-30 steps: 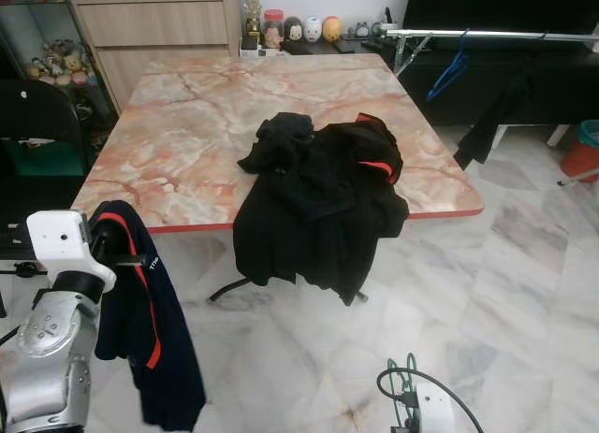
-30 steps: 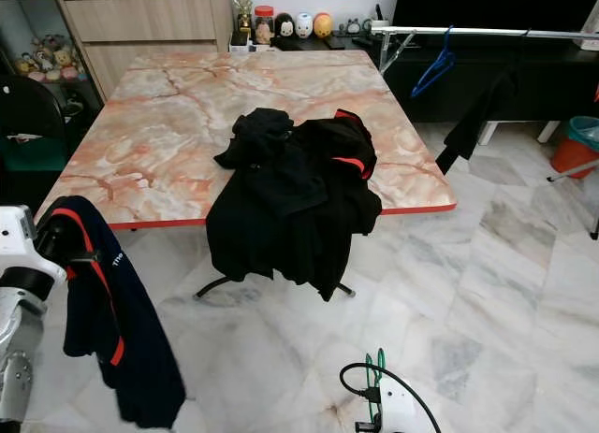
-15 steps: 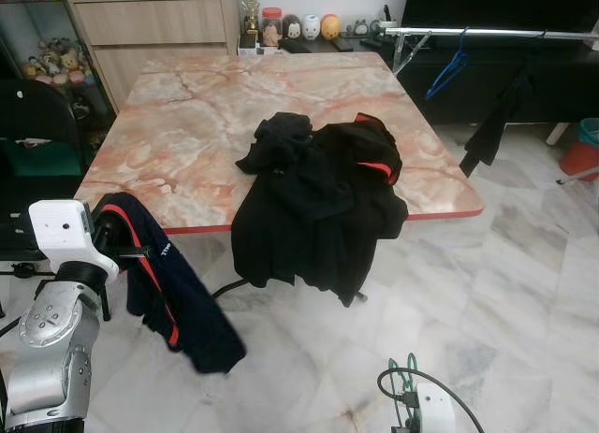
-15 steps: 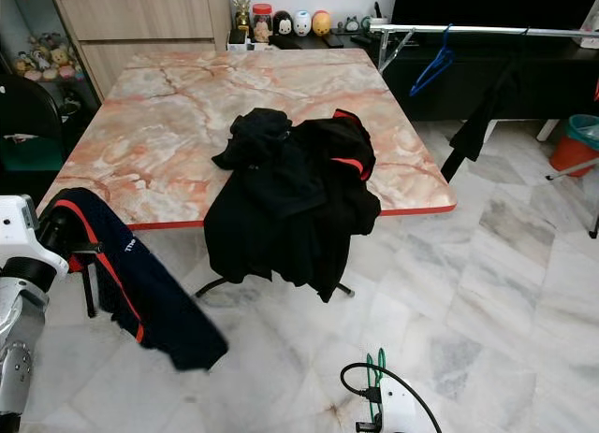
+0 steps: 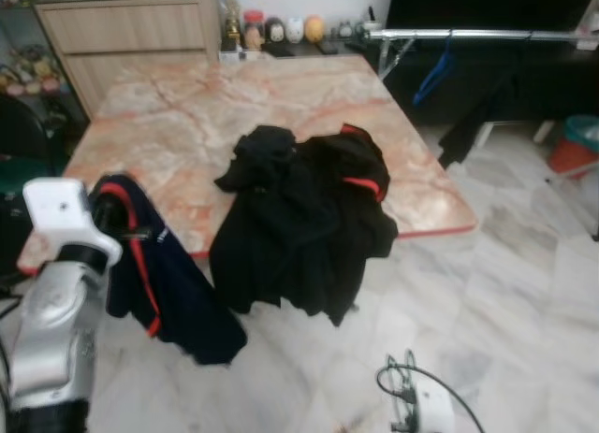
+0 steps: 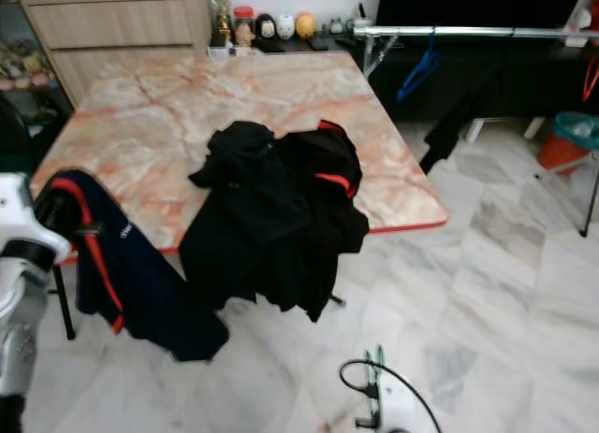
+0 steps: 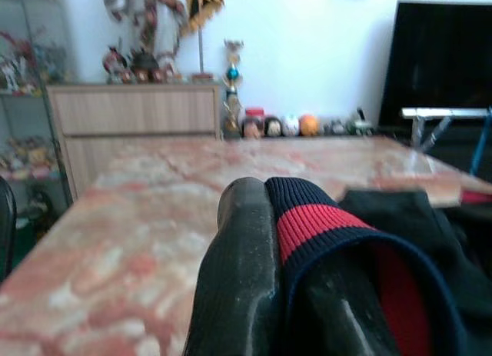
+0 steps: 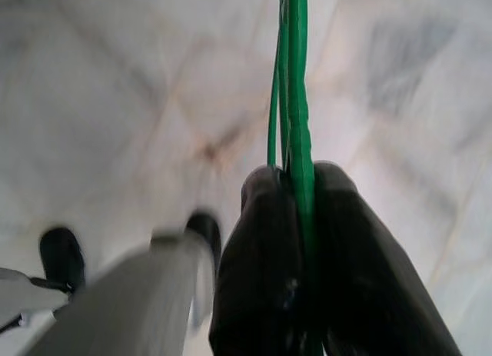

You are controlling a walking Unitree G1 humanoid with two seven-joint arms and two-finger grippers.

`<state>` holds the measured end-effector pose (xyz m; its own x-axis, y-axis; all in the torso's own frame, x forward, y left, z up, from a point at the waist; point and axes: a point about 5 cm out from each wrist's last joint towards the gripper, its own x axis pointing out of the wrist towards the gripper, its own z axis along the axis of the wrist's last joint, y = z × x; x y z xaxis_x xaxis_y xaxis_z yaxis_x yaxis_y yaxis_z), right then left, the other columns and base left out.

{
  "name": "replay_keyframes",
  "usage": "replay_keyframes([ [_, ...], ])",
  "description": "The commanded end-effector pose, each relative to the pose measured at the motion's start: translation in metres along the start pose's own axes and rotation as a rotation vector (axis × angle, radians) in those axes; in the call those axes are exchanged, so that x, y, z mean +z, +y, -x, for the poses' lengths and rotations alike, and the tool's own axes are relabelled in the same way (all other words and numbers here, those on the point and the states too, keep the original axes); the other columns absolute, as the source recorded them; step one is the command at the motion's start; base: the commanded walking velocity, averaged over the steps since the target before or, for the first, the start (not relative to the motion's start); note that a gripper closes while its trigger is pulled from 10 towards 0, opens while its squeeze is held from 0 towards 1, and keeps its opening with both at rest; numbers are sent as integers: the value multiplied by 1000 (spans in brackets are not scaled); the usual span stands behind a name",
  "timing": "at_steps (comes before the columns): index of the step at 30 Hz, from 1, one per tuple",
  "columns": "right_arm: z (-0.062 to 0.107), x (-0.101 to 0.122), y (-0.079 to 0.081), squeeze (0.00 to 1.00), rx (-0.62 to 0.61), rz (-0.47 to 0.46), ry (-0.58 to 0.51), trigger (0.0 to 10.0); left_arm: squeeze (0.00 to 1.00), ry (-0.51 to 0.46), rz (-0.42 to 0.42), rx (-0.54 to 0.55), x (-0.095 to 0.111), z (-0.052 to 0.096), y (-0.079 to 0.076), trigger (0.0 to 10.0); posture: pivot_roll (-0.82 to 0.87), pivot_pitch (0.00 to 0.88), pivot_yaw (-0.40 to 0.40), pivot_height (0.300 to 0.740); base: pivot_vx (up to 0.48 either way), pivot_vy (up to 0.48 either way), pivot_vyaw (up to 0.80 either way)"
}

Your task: Hang hanger

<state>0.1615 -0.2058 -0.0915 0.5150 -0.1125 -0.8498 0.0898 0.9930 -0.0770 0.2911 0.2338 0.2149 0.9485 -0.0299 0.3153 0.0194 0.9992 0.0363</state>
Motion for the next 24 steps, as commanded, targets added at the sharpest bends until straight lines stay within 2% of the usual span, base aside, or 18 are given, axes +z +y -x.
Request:
replay_keyframes([
  [1, -1, 5, 12, 0, 28, -8, -17, 10000, 0, -49, -15, 8, 15, -2, 6, 10000, -75, 0, -19, 740, 326, 0, 0],
  [7, -1, 6, 12, 0, 30, -8, -18, 10000, 0, -90, -36, 0, 27, -15, 8, 10000, -69, 0, -20, 740, 334, 0, 0],
  [10, -1, 6, 12, 0, 32, -9, -18, 10000, 0, -136, -54, -7, 41, -29, 11, 10000, -66, 0, -20, 740, 346, 0, 0],
  [11, -1, 6, 12, 0, 32, -9, -18, 10000, 0, -136, -54, -7, 41, -29, 11, 10000, -66, 0, -20, 740, 352, 0, 0],
  [15, -1, 7, 13, 0, 35, -9, -18, 10000, 0, -221, -85, -42, 69, -56, 9, 10000, -48, 0, -20, 740, 422, 0, 0],
  [17, -1, 7, 13, 0, 35, -9, -19, 10000, 0, -228, -88, -45, 71, -58, 9, 10000, -48, 0, -19, 740, 480, 0, 0],
  [21, -1, 7, 14, 0, 38, -9, -19, 10000, 0, -305, -108, -82, 95, -81, 4, 10000, -48, 0, -16, 740, 480, 0, 0],
  [23, -1, 7, 14, 0, 38, -6, -19, 10000, 0, -312, -108, -88, 98, -85, 3, 10000, -47, 0, -11, 740, 480, 0, 0],
  [24, -1, 7, 14, 0, 38, -7, -19, 10000, 0, -311, -119, -103, 101, -92, 0, 10000, -49, 0, -5, 740, 480, 0, 0],
])
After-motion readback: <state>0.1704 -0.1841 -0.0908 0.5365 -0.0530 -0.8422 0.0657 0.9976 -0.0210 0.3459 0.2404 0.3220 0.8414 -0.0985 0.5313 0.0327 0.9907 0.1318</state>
